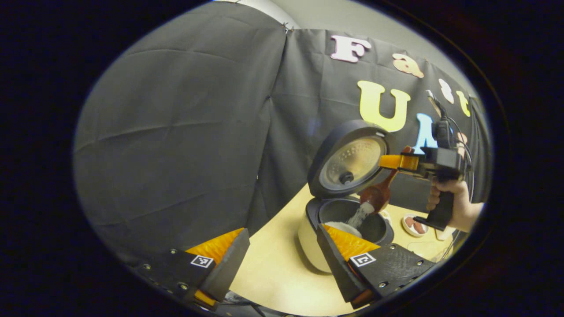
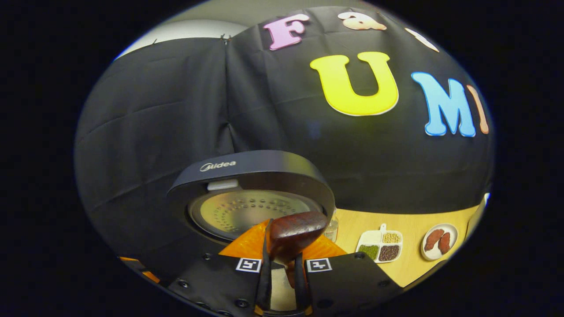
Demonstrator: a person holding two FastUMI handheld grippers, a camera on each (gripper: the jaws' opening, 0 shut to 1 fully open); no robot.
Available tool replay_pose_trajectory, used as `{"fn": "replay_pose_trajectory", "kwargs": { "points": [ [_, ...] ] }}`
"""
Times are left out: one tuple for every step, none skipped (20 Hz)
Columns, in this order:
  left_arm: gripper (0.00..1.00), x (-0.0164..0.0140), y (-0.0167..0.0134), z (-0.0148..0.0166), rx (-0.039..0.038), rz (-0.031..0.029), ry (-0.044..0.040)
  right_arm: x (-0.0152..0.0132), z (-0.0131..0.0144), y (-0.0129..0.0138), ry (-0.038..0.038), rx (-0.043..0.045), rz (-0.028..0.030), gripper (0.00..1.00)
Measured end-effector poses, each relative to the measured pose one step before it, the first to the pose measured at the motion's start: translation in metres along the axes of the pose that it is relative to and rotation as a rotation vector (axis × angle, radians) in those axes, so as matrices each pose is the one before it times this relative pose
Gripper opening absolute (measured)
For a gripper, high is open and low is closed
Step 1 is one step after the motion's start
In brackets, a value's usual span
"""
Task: Close the left gripper, press the button to open the rice cooker; take a wooden spoon from the chopstick holder with the right hand, scoop a spoonful of rice and pour it into the rice cooker, then put the wooden spoon back into the chopstick holder.
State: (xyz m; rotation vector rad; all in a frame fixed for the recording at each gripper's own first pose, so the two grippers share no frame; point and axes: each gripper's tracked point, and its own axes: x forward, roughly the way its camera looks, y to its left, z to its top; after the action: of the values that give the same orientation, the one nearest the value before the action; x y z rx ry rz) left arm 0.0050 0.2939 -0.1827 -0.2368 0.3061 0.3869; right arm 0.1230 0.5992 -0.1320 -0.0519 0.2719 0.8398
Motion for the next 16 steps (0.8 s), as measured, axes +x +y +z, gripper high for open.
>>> {"fn": "replay_pose_trajectory", "kwargs": {
  "points": [
    [0.96,-0.0019,0.00007,0.00007,-0.01233,-0.00239,-0.00124,-0.00042,0.00093,0.00443,-0.00659,-0.04954,0.01409,0.23],
    [0.96,-0.00139,-0.00003,0.00015,-0.00772,-0.0025,-0.001,0.00027,-0.00212,0.00121,0.00141,-0.0467,0.0104,0.23],
    [0.96,0.00047,-0.00011,-0.00139,-0.00184,0.00148,-0.00286,0.00168,-0.0042,0.00265,0.00261,-0.03614,0.01123,0.23],
    [0.96,0.00024,0.00108,-0.00061,0.00348,0.00608,0.00013,0.0004,-0.00508,0.00425,0.00702,-0.02831,0.0152,0.23],
    [0.96,-0.00007,0.00077,-0.00153,0.00548,0.00601,0.00101,0.00081,-0.00549,0.00707,0.01289,-0.02702,0.01561,0.23],
    [0.96,-0.00062,0.00061,-0.00098,0.00341,0.00542,-0.00029,0.00082,-0.00544,0.00328,0.00869,-0.04225,0.00861,0.23],
    [0.96,-0.00041,0.00054,-0.0022,0.00188,0.00512,-0.00067,-0.00018,-0.00286,0.00065,0.00062,-0.05208,0.004,0.23],
    [0.96,0.00041,0.00091,-0.00131,0.00237,0.007,0.00075,0.00115,-0.00449,0.00247,-0.00035,-0.05443,0.00301,0.23],
    [0.96,-0.00021,0.00067,-0.00246,0.00795,0.00962,0.00029,-0.0007,-0.00397,0.00516,-0.00499,-0.05953,0.00845,0.23],
    [0.96,0.00038,0.00074,-0.00114,0.00954,0.01126,0.00067,-0.00084,-0.00108,0.00298,-0.01445,-0.05637,0.0065,0.23],
    [0.96,-0.00035,-0.00026,-0.00222,0.00172,0.00662,0.0021,-0.00147,0.00083,0.00355,-0.01561,-0.0406,0.00329,0.23],
    [0.96,0.00002,-0.00239,-0.00167,-0.00496,-0.00127,0.00384,-0.00201,-0.00084,0.00327,-0.00247,-0.02063,0.00296,0.23],
    [0.96,0.00079,-0.00076,-0.00279,-0.00697,-0.0011,0.00284,-0.00121,-0.00244,0.00155,0.00506,-0.00457,0.00686,0.23],
    [0.96,0.00041,-0.00099,-0.00158,-0.00625,-0.00177,0.0016,-0.00225,-0.00138,0.00092,0.00886,0.00768,0.00741,0.23],
    [0.96,0.0003,-0.00139,-0.00417,-0.00266,-0.00263,0.00161,-0.00035,-0.0022,-0.00086,0.00492,0.01292,0.00311,0.23],
    [0.96,-0.00016,-0.00113,-0.00172,0.00174,-0.00249,0.00023,-0.0013,0.00056,-0.00254,0.00025,0.01278,-0.0018,0.23]
  ]
}}
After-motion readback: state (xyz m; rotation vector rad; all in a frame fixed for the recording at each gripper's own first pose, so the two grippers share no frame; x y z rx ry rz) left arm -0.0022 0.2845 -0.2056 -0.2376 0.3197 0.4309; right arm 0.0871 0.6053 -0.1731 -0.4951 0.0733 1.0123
